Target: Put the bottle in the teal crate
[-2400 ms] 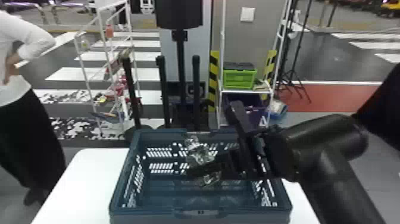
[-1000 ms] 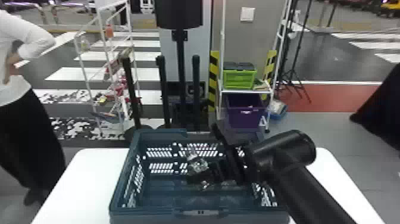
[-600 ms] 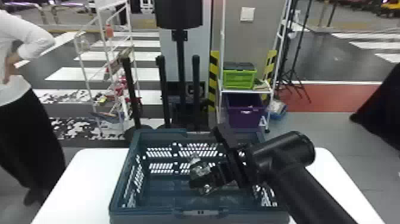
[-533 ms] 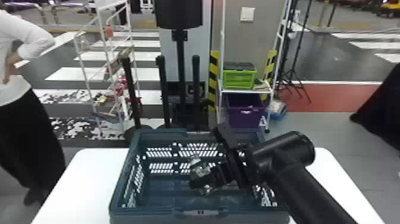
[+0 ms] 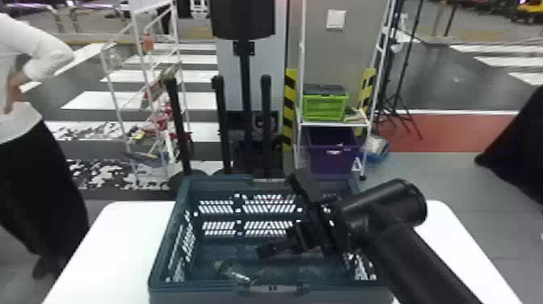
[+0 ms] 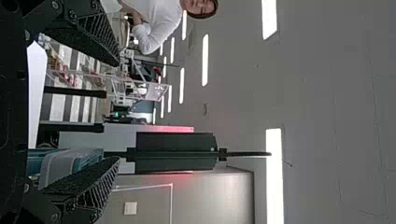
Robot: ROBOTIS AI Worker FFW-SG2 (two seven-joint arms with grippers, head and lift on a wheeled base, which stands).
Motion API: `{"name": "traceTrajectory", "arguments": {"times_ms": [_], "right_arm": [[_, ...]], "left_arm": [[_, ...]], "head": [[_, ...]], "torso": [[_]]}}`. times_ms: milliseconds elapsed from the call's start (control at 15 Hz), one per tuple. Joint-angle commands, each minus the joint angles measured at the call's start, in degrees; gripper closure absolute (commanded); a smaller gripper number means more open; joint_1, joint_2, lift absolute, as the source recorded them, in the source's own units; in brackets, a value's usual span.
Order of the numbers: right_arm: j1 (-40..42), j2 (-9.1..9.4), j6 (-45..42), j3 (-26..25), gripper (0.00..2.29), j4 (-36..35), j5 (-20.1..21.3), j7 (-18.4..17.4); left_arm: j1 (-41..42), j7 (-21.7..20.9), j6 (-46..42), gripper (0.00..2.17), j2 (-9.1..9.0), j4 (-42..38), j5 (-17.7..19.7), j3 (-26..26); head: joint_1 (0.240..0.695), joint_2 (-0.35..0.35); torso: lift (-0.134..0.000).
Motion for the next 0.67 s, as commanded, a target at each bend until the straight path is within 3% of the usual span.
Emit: {"name": "traceTrajectory", "arguments": {"times_ms": [0, 600], "right_arm": [[1.11, 0.05, 3.87, -0.35, 0.06, -3.81, -0.19, -0.19], [5.68, 0.05, 24.43, -3.42, 0.06, -30.27, -0.45, -1.95]], "left_arm": [[0.00, -0.01, 0.00, 0.18, 0.00, 0.00, 0.24, 0.25], [-0.09, -0.10, 0.00, 0.18, 0.00, -0.27, 0.41, 0.34]], "head": [[0.499, 0.000], [0.499, 0.000]], "torso": [[0.000], [0.000]]}}
